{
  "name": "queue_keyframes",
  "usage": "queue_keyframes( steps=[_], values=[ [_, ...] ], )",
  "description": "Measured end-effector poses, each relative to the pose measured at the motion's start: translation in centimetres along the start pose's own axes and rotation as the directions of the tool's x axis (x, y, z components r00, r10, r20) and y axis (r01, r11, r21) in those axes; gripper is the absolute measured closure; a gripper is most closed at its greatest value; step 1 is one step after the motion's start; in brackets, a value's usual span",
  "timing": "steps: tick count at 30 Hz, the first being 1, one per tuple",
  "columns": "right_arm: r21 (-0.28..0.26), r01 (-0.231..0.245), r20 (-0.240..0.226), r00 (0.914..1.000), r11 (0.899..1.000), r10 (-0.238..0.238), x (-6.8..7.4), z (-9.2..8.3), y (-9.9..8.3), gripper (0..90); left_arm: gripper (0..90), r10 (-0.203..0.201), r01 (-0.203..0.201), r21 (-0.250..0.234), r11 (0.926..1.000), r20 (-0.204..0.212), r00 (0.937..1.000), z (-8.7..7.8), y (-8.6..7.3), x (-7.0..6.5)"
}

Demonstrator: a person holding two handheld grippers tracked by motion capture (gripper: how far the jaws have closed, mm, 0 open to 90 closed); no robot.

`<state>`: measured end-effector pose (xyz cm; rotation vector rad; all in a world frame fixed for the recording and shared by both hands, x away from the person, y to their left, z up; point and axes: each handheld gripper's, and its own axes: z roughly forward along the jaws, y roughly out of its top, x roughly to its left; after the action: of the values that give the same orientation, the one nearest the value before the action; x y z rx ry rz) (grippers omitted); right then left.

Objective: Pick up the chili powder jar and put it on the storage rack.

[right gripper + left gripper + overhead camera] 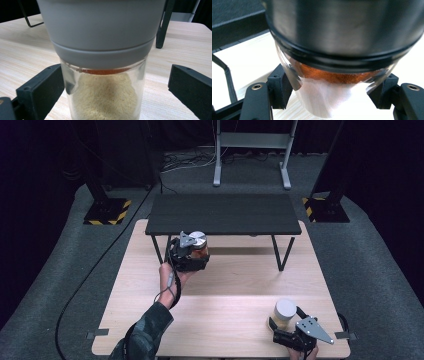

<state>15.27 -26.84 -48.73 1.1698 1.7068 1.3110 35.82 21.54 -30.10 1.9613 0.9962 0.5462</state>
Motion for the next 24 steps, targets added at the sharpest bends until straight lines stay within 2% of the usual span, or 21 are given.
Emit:
queue_keyframes(
  steps=[17, 24],
  values=[
    [0.000, -0.004, -0.004, 1.0000, 1.000, 0.004, -0.1, 0.0, 0.0, 0.0, 31.0, 0.039, -0.039, 0.001, 0.9993, 0.016, 0.9991, -0.9, 2.2, -0.4],
    [-0.001, -0.003, -0.009, 1.0000, 1.000, 0.003, -0.2, 0.0, 0.0, 0.0, 31.0, 0.034, -0.034, -0.001, 0.9994, 0.030, 0.9990, -1.1, 2.6, -0.2]
  ],
)
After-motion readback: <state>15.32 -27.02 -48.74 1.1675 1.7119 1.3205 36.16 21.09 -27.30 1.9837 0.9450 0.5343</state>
